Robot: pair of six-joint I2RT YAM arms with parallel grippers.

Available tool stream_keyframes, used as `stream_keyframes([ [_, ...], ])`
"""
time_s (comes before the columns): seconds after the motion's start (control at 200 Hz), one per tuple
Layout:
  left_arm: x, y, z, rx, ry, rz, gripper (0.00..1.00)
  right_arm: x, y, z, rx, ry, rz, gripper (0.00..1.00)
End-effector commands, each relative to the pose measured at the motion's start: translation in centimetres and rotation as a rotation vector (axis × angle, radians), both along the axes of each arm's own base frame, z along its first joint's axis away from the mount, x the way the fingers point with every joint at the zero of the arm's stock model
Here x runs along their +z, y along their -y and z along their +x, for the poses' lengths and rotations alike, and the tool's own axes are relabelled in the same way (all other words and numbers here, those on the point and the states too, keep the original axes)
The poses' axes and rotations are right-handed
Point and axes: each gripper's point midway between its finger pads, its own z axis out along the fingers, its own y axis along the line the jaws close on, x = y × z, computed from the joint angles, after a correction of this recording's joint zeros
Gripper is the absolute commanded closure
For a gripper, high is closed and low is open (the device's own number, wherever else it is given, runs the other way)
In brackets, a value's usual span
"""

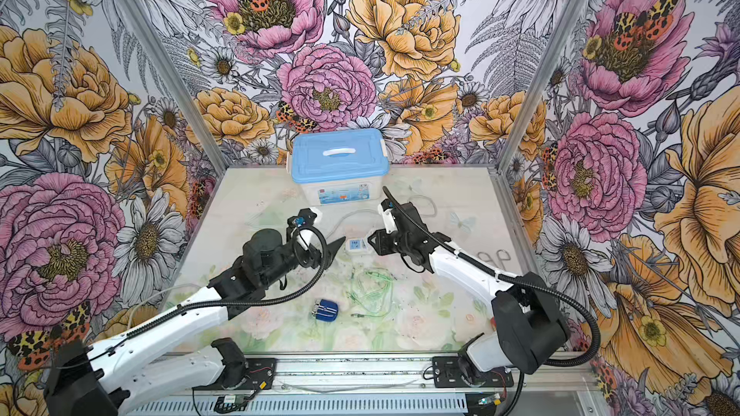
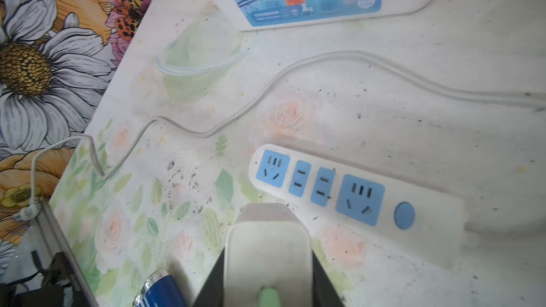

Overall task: Charge the electric shaver
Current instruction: Insert the plug into the socket.

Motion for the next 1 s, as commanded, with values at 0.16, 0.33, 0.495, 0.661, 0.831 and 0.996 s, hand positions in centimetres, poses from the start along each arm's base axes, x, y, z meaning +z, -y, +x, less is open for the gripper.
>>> stream_keyframes([
  [0.16, 0.4, -8.7, 1.3, 0.321, -0.153, -0.024, 0.01, -1.3, 3.7, 4.4, -0.209, 0.068, -0.207, 1.0],
  [0.33, 0.5, -11.2, 1.7, 0.404, -0.156, -0.073, 0.01, -1.9, 3.6, 4.6, -0.219, 0.055, -0.227, 1.0],
  [0.495, 0.1, -11.8, 2.1, 0.415, -0.169, -0.093, 0.01, -2.5, 3.6, 4.3, -0.224, 0.046, -0.254, 1.0],
  [0.661, -0.4, -12.4, 2.6, 0.436, -0.188, -0.095, 0.01, -2.6, 2.9, 4.1, -0.212, 0.04, -0.248, 1.0],
  [0.831, -0.6, -12.8, 2.9, 0.452, -0.199, -0.103, 0.01, -3.3, 2.2, 3.9, -0.2, 0.021, -0.25, 1.0],
  [0.996, -0.7, -12.9, 3.0, 0.452, -0.203, -0.108, 0.01, -4.2, 2.1, 3.9, -0.203, 0.005, -0.265, 1.0],
])
